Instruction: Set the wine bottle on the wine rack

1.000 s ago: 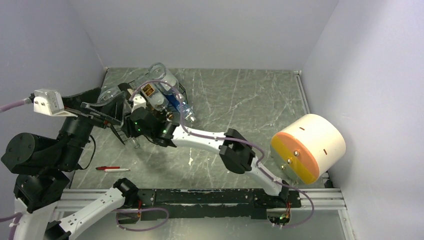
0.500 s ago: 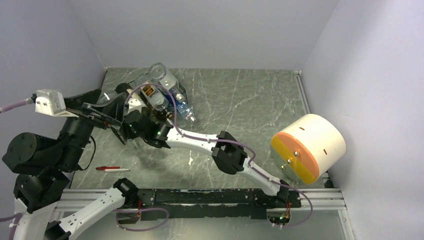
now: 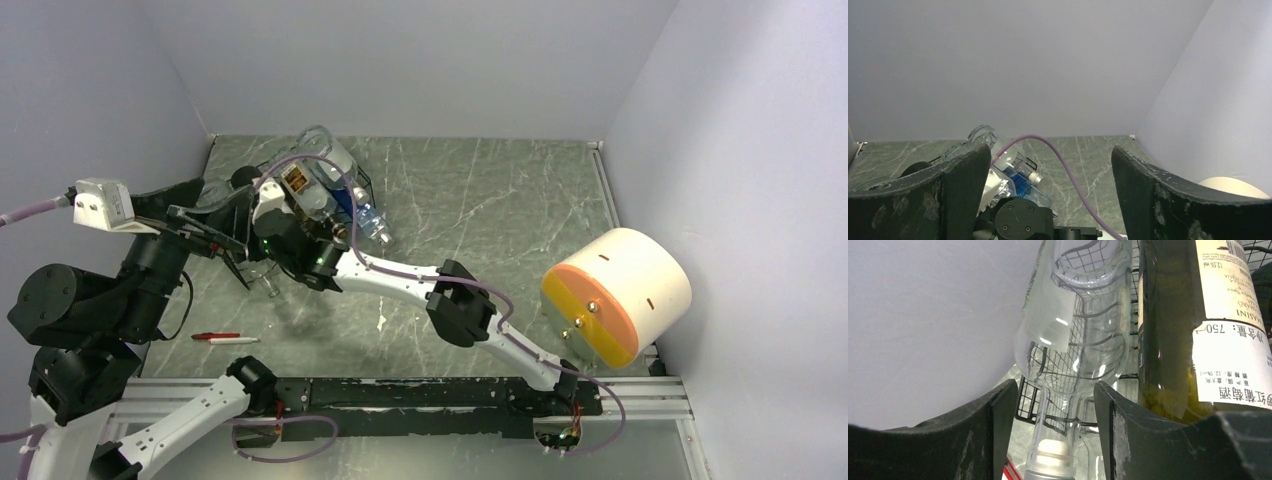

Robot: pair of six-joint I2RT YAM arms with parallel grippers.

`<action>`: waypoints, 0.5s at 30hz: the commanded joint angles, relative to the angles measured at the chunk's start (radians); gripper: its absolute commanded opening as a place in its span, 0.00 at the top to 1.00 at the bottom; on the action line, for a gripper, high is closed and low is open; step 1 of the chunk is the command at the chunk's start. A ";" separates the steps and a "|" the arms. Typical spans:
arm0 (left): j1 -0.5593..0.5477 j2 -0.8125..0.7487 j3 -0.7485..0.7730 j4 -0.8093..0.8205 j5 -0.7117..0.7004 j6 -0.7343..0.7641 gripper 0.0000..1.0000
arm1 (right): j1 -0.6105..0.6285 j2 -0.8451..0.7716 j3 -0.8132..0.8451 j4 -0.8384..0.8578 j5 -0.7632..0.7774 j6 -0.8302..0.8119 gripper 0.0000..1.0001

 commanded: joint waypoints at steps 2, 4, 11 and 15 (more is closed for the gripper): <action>0.007 0.005 -0.002 0.006 0.000 0.015 0.06 | -0.003 -0.084 -0.010 0.059 -0.007 -0.018 0.38; 0.006 0.004 -0.002 0.005 0.000 0.013 0.06 | -0.003 -0.117 -0.034 0.066 -0.023 -0.023 0.38; 0.006 -0.019 -0.032 0.008 0.028 -0.007 0.06 | -0.001 -0.310 -0.237 0.077 -0.066 -0.050 0.37; 0.007 -0.041 -0.060 -0.049 -0.017 -0.040 0.06 | -0.001 -0.507 -0.499 0.086 -0.024 -0.074 0.35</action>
